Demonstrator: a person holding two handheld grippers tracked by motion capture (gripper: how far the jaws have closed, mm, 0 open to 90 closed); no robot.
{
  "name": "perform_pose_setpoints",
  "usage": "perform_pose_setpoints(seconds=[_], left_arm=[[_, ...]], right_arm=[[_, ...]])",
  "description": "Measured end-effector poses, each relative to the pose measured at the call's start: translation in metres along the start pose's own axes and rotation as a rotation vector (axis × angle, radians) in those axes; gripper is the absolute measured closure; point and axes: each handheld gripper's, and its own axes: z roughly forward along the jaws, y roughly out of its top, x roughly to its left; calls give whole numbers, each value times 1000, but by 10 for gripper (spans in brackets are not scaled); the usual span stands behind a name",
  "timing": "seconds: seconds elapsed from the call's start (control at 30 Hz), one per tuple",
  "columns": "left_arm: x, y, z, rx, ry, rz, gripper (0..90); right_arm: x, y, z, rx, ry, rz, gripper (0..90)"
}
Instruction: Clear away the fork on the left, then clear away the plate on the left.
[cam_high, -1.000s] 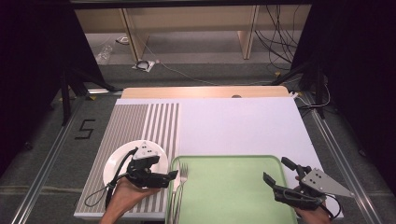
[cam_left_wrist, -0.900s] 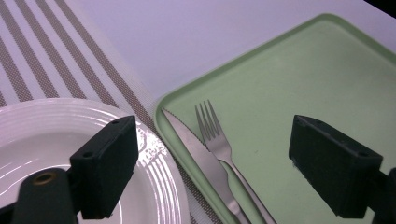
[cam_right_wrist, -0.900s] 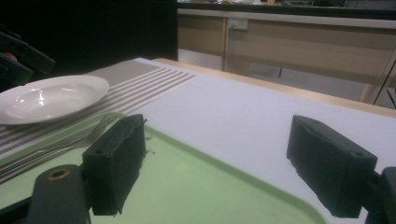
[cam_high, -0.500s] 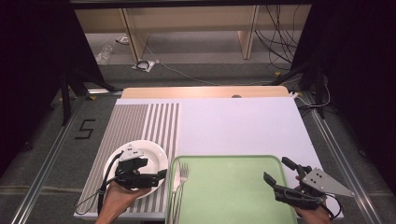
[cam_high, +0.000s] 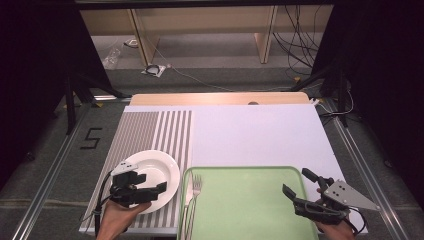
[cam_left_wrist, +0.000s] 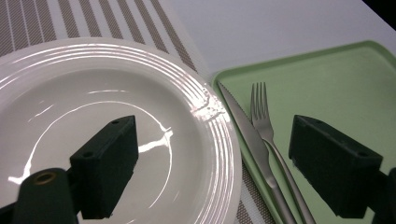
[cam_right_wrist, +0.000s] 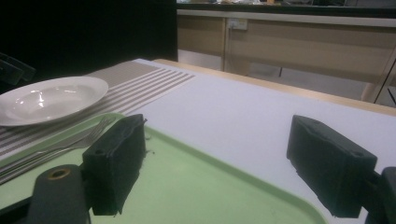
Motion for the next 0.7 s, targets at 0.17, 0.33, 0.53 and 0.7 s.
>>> perform_pose_setpoints(seconds=[0.17, 0.33, 0.53, 0.7], left_arm=[[7, -5, -5, -16, 18, -37, 158], [11, -9, -9, -27, 42, -58, 158], [16, -13, -12, -18, 78, -98, 158], [28, -18, -12, 21, 94, -207, 160]], right_arm=[[0, 0, 0, 0, -1, 0, 203], [0, 0, 0, 3, -1, -1, 205], [1, 0, 0, 7, -3, -3, 206], [1, 0, 0, 3, 1, -7, 206]])
